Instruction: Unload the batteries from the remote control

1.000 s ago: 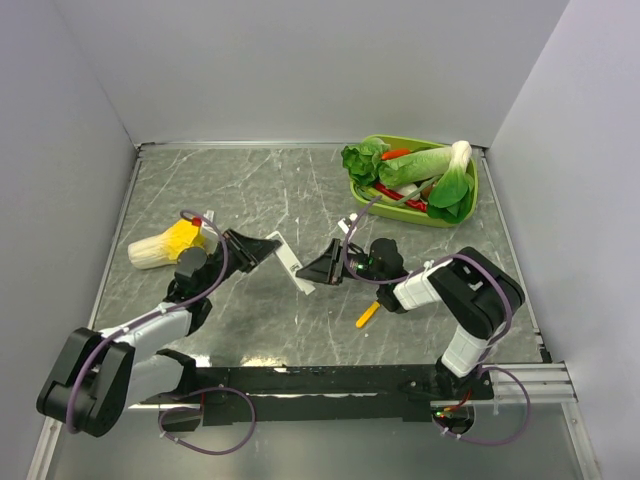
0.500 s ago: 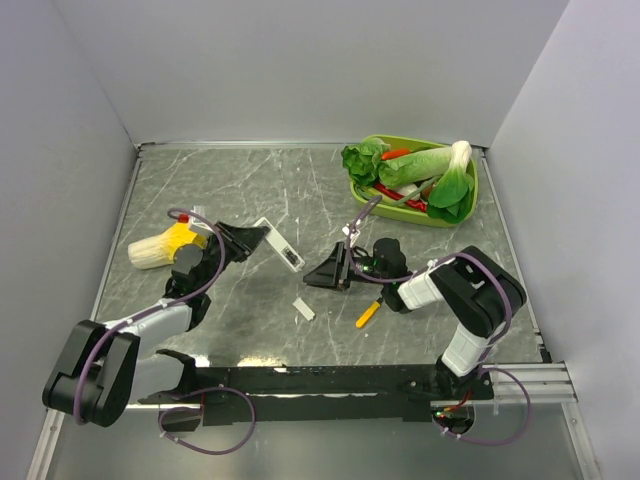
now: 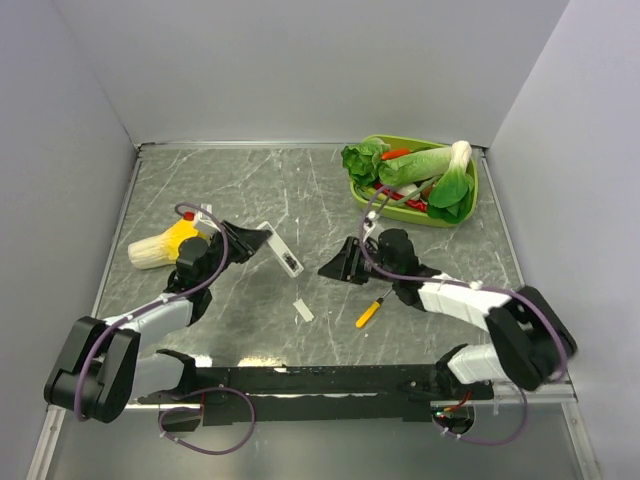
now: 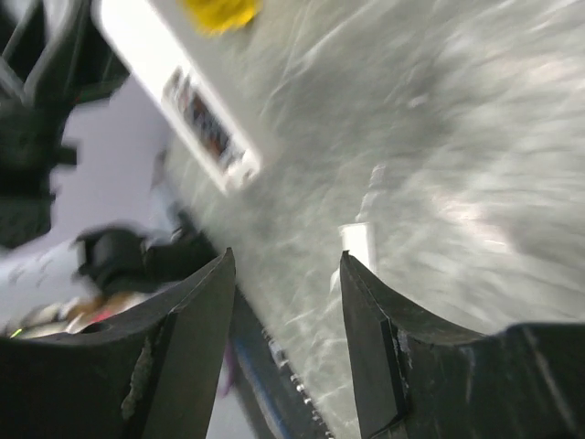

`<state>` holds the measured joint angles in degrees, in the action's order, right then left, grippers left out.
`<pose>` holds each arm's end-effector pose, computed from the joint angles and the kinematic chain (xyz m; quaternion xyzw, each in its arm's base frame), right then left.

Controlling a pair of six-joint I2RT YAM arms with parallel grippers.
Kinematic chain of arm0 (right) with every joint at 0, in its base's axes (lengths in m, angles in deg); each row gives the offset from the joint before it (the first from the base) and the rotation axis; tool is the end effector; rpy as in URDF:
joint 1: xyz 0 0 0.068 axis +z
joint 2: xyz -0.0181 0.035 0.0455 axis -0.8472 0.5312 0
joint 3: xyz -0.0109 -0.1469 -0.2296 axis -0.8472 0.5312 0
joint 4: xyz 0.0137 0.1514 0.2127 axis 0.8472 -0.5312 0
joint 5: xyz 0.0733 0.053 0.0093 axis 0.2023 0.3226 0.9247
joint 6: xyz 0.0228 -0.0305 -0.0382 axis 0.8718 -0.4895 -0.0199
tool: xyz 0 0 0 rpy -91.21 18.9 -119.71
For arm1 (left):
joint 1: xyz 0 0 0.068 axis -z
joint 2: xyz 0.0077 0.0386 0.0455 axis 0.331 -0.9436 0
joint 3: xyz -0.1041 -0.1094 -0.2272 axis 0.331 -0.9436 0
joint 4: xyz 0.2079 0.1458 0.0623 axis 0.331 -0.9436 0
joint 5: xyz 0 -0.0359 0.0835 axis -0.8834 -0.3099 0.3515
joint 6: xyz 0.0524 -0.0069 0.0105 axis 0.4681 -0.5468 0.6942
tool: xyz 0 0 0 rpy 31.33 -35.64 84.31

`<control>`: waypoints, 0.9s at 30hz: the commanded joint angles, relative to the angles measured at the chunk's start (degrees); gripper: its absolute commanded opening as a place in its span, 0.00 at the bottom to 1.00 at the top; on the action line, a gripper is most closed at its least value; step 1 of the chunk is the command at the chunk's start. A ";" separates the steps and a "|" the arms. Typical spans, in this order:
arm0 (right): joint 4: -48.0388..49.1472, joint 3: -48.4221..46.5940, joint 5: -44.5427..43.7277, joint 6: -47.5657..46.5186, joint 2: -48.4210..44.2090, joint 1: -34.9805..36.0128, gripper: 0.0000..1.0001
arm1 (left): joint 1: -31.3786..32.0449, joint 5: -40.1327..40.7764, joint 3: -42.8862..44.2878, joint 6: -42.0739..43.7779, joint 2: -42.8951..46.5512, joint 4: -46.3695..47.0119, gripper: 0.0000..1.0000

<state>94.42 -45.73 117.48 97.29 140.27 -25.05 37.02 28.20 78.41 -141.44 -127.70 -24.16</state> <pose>0.2182 0.1624 0.1813 -0.0352 0.8146 0.5153 0.2638 0.2236 -0.0803 0.2065 -0.1735 0.7099 -0.4859 0.4793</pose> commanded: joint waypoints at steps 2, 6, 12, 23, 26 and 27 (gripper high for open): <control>-38.36 -5.94 -26.85 -0.78 -12.67 -0.08 0.57 | 0.15 -6.45 0.82 1.28 0.81 1.78 0.01; -49.38 -5.16 -29.07 4.70 -18.74 0.01 0.60 | 0.32 -16.09 -1.99 1.11 0.99 11.43 0.01; -57.64 -2.60 -30.39 11.48 -25.34 1.06 0.62 | 2.43 -21.31 -1.82 3.04 -0.68 13.13 0.01; -53.17 1.17 -29.69 13.84 -21.92 1.59 0.62 | 5.60 -22.36 -2.35 4.54 -4.01 14.44 0.01; -51.42 2.23 -29.43 14.99 -20.25 1.77 0.62 | 5.95 -23.77 -2.17 4.63 -5.42 17.33 0.01; -50.71 2.32 -29.34 15.16 -19.81 1.85 0.62 | 6.04 -25.42 -2.26 4.19 -6.04 19.08 0.01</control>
<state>40.85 -44.33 88.04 109.64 119.05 -23.87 42.40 7.31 76.08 -137.72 -132.29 -14.11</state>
